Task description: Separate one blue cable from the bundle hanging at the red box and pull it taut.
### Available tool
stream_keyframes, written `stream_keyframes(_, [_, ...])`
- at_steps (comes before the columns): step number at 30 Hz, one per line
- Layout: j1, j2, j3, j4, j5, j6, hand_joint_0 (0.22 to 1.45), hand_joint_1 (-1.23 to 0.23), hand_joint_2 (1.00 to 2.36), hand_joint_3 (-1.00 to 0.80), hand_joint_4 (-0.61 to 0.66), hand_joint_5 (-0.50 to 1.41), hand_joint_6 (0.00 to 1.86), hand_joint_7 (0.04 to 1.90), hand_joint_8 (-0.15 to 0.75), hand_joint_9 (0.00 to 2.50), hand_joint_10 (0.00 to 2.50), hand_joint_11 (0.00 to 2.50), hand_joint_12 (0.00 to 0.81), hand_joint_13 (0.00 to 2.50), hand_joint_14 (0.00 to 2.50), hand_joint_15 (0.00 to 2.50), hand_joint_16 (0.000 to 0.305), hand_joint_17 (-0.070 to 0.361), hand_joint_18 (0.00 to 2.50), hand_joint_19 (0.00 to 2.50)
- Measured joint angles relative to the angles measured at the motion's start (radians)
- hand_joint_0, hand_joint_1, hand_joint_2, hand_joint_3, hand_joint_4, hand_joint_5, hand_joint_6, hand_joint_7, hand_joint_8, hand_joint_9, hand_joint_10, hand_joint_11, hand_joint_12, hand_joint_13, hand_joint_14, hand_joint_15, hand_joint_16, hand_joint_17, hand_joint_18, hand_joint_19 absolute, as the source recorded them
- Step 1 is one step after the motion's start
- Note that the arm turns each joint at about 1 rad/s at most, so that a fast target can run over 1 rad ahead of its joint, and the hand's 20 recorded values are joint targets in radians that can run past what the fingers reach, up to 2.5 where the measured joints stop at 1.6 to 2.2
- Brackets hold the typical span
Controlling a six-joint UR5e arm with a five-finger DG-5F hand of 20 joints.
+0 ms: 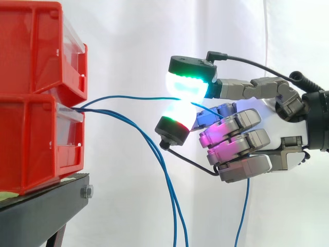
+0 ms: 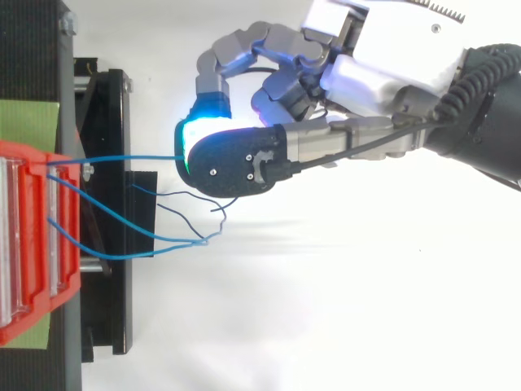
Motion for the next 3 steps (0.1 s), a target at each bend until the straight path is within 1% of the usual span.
stream_keyframes(3, [0.0, 0.0, 0.0, 0.0, 0.0, 0.0, 0.64, -0.75, 1.01, -0.03, 0.06, -0.12, 0.95, 1.22, 0.375, 1.01, 1.68, 1.12, 0.369, 1.05, 2.48, 1.12, 0.052, 0.116, 1.44, 1.51])
